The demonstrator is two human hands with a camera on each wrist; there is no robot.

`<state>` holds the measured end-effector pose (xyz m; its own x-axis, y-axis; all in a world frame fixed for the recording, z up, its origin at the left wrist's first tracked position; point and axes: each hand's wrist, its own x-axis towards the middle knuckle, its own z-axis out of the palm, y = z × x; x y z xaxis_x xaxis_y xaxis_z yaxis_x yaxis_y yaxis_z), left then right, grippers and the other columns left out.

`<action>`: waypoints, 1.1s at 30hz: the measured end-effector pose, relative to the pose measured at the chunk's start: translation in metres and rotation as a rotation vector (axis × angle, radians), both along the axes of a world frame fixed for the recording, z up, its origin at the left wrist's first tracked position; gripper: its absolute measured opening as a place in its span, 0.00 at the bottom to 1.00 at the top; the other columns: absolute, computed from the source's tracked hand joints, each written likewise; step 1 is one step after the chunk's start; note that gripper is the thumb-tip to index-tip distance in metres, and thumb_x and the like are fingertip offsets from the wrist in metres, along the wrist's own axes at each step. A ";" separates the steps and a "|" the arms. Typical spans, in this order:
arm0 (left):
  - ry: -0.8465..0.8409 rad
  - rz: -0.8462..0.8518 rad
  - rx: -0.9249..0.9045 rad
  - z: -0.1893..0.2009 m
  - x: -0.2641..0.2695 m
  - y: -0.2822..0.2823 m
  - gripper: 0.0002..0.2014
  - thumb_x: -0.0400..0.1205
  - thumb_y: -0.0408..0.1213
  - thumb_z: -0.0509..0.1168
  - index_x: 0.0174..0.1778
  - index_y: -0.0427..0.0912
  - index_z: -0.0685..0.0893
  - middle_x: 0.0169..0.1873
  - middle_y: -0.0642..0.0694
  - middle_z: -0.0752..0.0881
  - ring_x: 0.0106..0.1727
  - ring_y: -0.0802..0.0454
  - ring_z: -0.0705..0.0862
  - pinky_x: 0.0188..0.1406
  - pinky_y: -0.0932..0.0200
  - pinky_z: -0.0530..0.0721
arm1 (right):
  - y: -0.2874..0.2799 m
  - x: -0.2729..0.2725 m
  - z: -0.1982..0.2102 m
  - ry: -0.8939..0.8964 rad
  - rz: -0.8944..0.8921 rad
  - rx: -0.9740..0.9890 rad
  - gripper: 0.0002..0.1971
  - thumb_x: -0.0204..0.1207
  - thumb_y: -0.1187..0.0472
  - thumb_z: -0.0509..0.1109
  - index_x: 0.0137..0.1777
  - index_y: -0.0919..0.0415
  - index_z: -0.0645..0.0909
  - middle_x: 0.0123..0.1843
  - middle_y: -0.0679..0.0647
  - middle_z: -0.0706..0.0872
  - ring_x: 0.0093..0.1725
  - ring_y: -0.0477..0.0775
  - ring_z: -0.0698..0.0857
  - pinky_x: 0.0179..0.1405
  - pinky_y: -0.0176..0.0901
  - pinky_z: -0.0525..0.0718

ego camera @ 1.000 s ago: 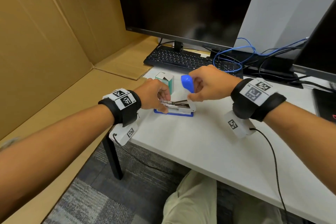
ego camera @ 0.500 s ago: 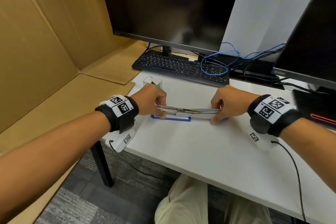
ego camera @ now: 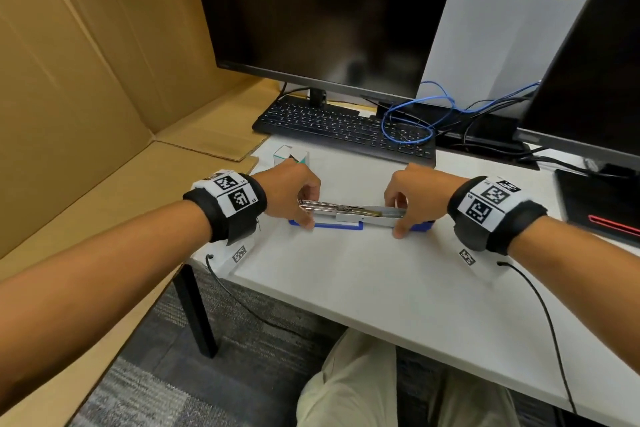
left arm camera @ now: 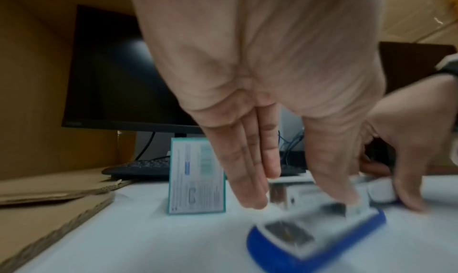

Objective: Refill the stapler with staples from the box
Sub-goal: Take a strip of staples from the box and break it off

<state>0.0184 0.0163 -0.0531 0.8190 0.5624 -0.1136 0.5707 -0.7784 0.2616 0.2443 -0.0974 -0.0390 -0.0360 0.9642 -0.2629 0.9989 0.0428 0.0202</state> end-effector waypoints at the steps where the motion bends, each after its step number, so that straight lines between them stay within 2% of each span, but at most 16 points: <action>1: 0.023 -0.007 -0.008 0.006 -0.001 0.003 0.19 0.66 0.50 0.81 0.47 0.44 0.88 0.43 0.49 0.90 0.47 0.52 0.87 0.50 0.54 0.87 | -0.001 0.000 0.000 0.003 -0.003 -0.003 0.20 0.63 0.40 0.81 0.51 0.50 0.89 0.43 0.45 0.79 0.48 0.50 0.77 0.44 0.44 0.80; 3: -0.037 -0.006 0.002 0.021 -0.003 0.009 0.19 0.68 0.49 0.80 0.49 0.43 0.88 0.45 0.50 0.90 0.46 0.53 0.90 0.47 0.60 0.86 | -0.003 0.002 -0.001 0.015 -0.012 -0.002 0.20 0.64 0.40 0.81 0.51 0.51 0.90 0.45 0.47 0.82 0.49 0.51 0.79 0.45 0.45 0.81; 5: -0.198 0.041 0.096 0.035 -0.004 0.018 0.14 0.72 0.45 0.77 0.48 0.42 0.88 0.46 0.47 0.90 0.46 0.50 0.89 0.42 0.65 0.81 | -0.004 0.004 -0.001 0.022 -0.024 0.003 0.20 0.64 0.41 0.81 0.51 0.51 0.90 0.45 0.47 0.82 0.49 0.51 0.80 0.45 0.44 0.81; 7: -0.288 0.109 0.225 0.043 -0.003 0.028 0.12 0.75 0.40 0.75 0.52 0.40 0.87 0.52 0.43 0.89 0.50 0.47 0.86 0.43 0.63 0.81 | -0.003 0.005 -0.001 0.027 -0.037 0.008 0.20 0.64 0.41 0.81 0.51 0.51 0.89 0.41 0.43 0.79 0.48 0.50 0.78 0.45 0.44 0.79; 9: -0.218 0.149 0.283 0.044 -0.002 0.039 0.16 0.76 0.40 0.74 0.59 0.43 0.85 0.59 0.43 0.85 0.57 0.46 0.82 0.51 0.56 0.83 | -0.002 0.004 -0.002 0.028 -0.039 0.006 0.20 0.64 0.41 0.81 0.52 0.51 0.89 0.39 0.39 0.74 0.47 0.50 0.76 0.45 0.43 0.78; 11: -0.076 0.155 0.247 0.040 0.000 0.048 0.19 0.77 0.40 0.73 0.64 0.45 0.83 0.66 0.45 0.82 0.65 0.44 0.79 0.59 0.53 0.80 | 0.000 0.004 -0.002 0.031 -0.037 -0.001 0.21 0.63 0.39 0.81 0.52 0.50 0.88 0.38 0.37 0.72 0.47 0.49 0.76 0.44 0.43 0.78; 13: -0.010 0.161 0.178 0.034 0.003 0.051 0.19 0.79 0.37 0.71 0.67 0.44 0.83 0.69 0.44 0.83 0.68 0.42 0.79 0.59 0.52 0.81 | 0.001 0.003 -0.002 0.033 -0.038 -0.005 0.22 0.62 0.37 0.80 0.51 0.49 0.88 0.38 0.37 0.73 0.47 0.49 0.76 0.45 0.44 0.79; 16: -0.051 0.152 0.159 0.030 0.010 0.048 0.18 0.79 0.39 0.71 0.65 0.41 0.85 0.64 0.42 0.87 0.63 0.43 0.84 0.52 0.56 0.81 | 0.001 0.003 0.000 0.036 -0.047 0.012 0.26 0.59 0.29 0.77 0.48 0.48 0.90 0.38 0.37 0.77 0.45 0.50 0.80 0.46 0.47 0.84; 19: -0.105 0.136 0.112 0.029 0.024 0.039 0.21 0.75 0.46 0.75 0.61 0.39 0.87 0.58 0.42 0.90 0.55 0.46 0.86 0.51 0.58 0.82 | 0.003 0.002 -0.001 0.064 -0.078 0.061 0.31 0.58 0.23 0.72 0.45 0.49 0.90 0.38 0.41 0.83 0.39 0.43 0.79 0.46 0.49 0.87; 21: -0.133 0.115 0.077 0.030 0.035 0.030 0.23 0.72 0.48 0.77 0.59 0.40 0.87 0.55 0.43 0.90 0.55 0.46 0.86 0.54 0.56 0.83 | 0.005 0.001 0.000 0.105 -0.083 0.108 0.30 0.60 0.23 0.70 0.42 0.50 0.90 0.38 0.44 0.86 0.37 0.41 0.79 0.46 0.52 0.88; 23: -0.156 0.085 0.041 0.030 0.046 0.020 0.24 0.70 0.48 0.78 0.58 0.40 0.88 0.54 0.43 0.90 0.55 0.47 0.86 0.57 0.54 0.84 | 0.008 0.000 0.002 0.155 -0.076 0.179 0.28 0.63 0.25 0.70 0.41 0.51 0.90 0.39 0.46 0.89 0.38 0.45 0.82 0.44 0.54 0.89; 25: -0.178 0.047 0.035 0.029 0.057 0.010 0.23 0.69 0.49 0.79 0.56 0.40 0.89 0.51 0.45 0.91 0.52 0.49 0.85 0.56 0.55 0.84 | 0.010 -0.003 0.004 0.209 -0.088 0.273 0.26 0.64 0.27 0.71 0.41 0.51 0.89 0.39 0.46 0.90 0.39 0.48 0.83 0.43 0.54 0.89; 27: -0.201 0.027 0.046 0.027 0.066 0.003 0.22 0.67 0.51 0.79 0.53 0.42 0.90 0.46 0.47 0.90 0.51 0.50 0.84 0.56 0.52 0.85 | 0.013 -0.003 0.004 0.239 -0.108 0.371 0.25 0.65 0.30 0.73 0.41 0.53 0.88 0.37 0.47 0.89 0.38 0.50 0.86 0.41 0.53 0.89; 30: -0.229 0.032 0.063 0.024 0.074 -0.002 0.20 0.68 0.51 0.79 0.51 0.43 0.90 0.44 0.47 0.90 0.49 0.52 0.83 0.59 0.49 0.83 | 0.014 0.002 0.003 0.255 -0.146 0.458 0.25 0.62 0.32 0.77 0.45 0.53 0.86 0.40 0.46 0.88 0.40 0.50 0.85 0.42 0.54 0.89; 33: -0.258 0.039 0.057 0.020 0.078 -0.004 0.19 0.69 0.51 0.78 0.52 0.44 0.90 0.45 0.48 0.90 0.50 0.51 0.84 0.61 0.48 0.82 | 0.011 0.008 0.003 0.353 -0.152 0.442 0.29 0.61 0.36 0.80 0.58 0.52 0.84 0.49 0.47 0.88 0.43 0.49 0.87 0.47 0.54 0.90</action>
<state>0.0959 0.0126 -0.0332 0.7944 0.5936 0.1292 0.5207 -0.7748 0.3585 0.2519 -0.0862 -0.0356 0.0987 0.9808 0.1683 0.9426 -0.0380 -0.3317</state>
